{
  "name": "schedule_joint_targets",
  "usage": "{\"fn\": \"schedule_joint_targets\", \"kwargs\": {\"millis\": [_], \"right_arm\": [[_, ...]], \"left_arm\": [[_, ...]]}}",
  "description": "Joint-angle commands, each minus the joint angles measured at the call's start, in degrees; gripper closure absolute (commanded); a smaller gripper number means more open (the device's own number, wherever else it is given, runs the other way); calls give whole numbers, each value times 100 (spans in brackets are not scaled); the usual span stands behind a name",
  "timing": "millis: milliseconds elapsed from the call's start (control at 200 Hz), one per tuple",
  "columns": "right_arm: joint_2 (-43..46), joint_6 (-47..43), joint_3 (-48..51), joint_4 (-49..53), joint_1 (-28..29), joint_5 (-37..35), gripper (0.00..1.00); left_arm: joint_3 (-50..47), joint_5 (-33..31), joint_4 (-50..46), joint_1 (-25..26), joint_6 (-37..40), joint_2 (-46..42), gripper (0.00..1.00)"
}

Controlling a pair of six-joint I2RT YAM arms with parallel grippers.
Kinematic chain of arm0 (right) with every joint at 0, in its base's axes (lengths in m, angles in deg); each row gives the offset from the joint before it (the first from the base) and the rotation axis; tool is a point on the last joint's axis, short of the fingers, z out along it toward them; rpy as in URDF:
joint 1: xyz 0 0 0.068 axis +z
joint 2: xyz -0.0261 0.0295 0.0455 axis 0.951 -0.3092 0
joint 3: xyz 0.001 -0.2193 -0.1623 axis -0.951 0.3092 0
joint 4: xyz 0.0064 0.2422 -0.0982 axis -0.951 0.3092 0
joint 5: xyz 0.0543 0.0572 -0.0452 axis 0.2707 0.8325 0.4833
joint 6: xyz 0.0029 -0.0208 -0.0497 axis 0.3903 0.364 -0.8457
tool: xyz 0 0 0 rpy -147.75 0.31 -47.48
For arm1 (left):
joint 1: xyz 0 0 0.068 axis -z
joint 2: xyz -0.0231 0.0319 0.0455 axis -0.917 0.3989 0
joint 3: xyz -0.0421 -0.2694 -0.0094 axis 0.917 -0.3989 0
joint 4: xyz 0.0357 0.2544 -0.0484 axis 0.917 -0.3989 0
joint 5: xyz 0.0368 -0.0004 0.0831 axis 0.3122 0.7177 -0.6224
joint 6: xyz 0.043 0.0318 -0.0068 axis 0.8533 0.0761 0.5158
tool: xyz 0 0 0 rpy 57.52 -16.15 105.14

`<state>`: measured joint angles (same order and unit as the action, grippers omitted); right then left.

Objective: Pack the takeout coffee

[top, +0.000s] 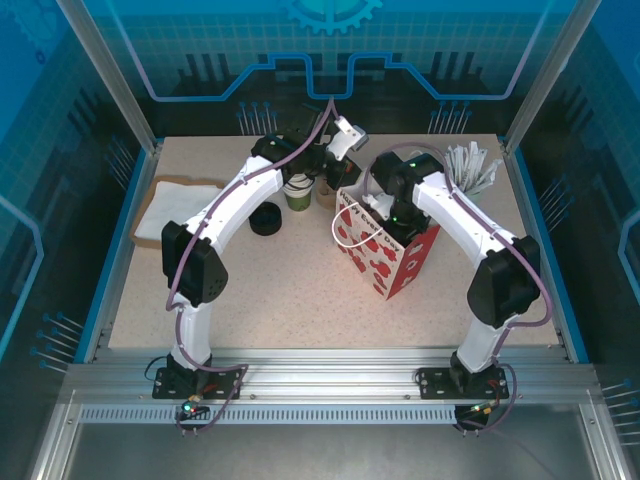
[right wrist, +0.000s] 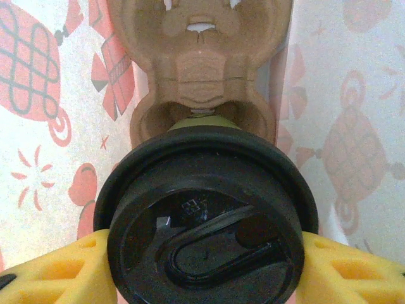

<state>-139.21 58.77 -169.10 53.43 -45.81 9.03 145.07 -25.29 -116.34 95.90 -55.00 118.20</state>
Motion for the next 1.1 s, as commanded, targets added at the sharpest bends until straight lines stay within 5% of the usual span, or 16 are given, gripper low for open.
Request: {"fn": "schedule_joint_targets", "kwargs": {"millis": [0, 1096], "right_arm": [[-105, 64, 68, -5, -73, -39, 69], [-118, 68, 311, -160, -112, -151, 69]], "left_arm": [[-88, 127, -107, -30, 51, -146, 100], [-106, 100, -138, -28, 88, -155, 100]]}}
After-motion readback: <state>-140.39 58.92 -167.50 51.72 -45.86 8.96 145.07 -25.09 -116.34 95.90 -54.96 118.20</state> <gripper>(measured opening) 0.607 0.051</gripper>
